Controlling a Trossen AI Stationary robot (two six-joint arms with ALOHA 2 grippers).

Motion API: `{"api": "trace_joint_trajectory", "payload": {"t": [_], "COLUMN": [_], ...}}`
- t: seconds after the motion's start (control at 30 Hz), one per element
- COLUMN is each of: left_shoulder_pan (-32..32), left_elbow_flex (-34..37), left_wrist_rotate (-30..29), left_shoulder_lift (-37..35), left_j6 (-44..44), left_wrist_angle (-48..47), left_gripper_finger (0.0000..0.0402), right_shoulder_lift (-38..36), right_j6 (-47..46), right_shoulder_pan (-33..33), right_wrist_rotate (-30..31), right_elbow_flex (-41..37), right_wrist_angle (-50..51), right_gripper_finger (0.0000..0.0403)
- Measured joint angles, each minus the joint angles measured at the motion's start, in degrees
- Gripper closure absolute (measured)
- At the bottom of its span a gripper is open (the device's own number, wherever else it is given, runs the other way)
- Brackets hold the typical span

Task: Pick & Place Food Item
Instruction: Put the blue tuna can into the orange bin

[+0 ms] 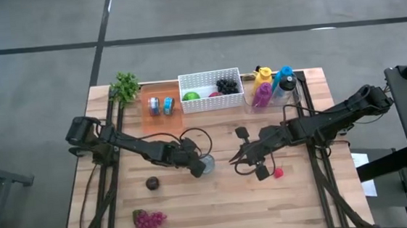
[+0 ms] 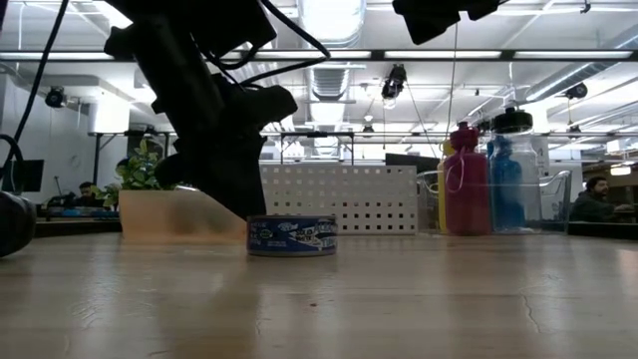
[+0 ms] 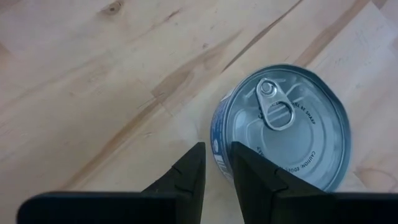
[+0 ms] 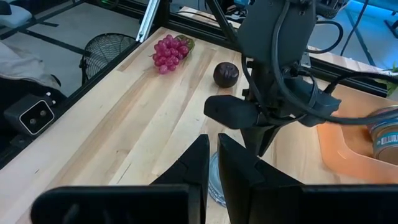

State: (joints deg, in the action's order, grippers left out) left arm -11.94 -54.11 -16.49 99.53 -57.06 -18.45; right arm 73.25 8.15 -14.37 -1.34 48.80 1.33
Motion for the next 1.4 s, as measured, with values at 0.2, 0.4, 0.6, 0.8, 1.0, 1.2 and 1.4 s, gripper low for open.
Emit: {"api": "trace_joint_trajectory", "payload": {"t": [0.2, 0.4, 0.6, 0.8, 1.0, 1.2, 1.4], "left_shoulder_pan": [0.0, 0.0, 0.0, 0.0, 0.0, 0.0, 0.0], "left_elbow_flex": [0.0, 0.0, -0.1, -0.1, 0.3, 0.2, 0.2], "left_wrist_rotate": [0.0, 0.0, 0.0, -0.3, 0.7, 0.4, -0.7], "left_shoulder_lift": [0.4, 0.2, 0.1, 0.1, 0.5, 0.3, 0.4], "left_j6": [0.0, 0.0, 0.0, -0.4, -1.5, -1.5, -1.4], "left_wrist_angle": [-0.3, -1.2, -1.4, -3.5, -7.2, -7.8, -8.1], "left_gripper_finger": [0.0324, 0.0357, 0.0396, 0.0399, 0.0400, 0.0400, 0.0400], "right_shoulder_lift": [0.0, 0.0, 0.0, 0.0, 0.0, 0.0, 0.0], "right_j6": [0.0, 0.0, 0.0, -0.2, -0.2, -0.2, 0.0], "right_shoulder_pan": [0.0, 0.0, 0.0, 0.0, 0.0, 0.0, 0.0], "right_wrist_rotate": [0.0, 0.0, 0.0, 0.0, 0.0, 0.0, 0.0], "right_elbow_flex": [0.0, 0.0, 0.0, 0.0, 0.0, 0.0, 0.0], "right_wrist_angle": [-0.2, -0.2, -0.2, -0.2, -0.2, -0.2, -0.2], "right_gripper_finger": [0.0374, 0.0374, 0.0374, 0.0374, 0.0374, 0.0374, 0.0374]}}
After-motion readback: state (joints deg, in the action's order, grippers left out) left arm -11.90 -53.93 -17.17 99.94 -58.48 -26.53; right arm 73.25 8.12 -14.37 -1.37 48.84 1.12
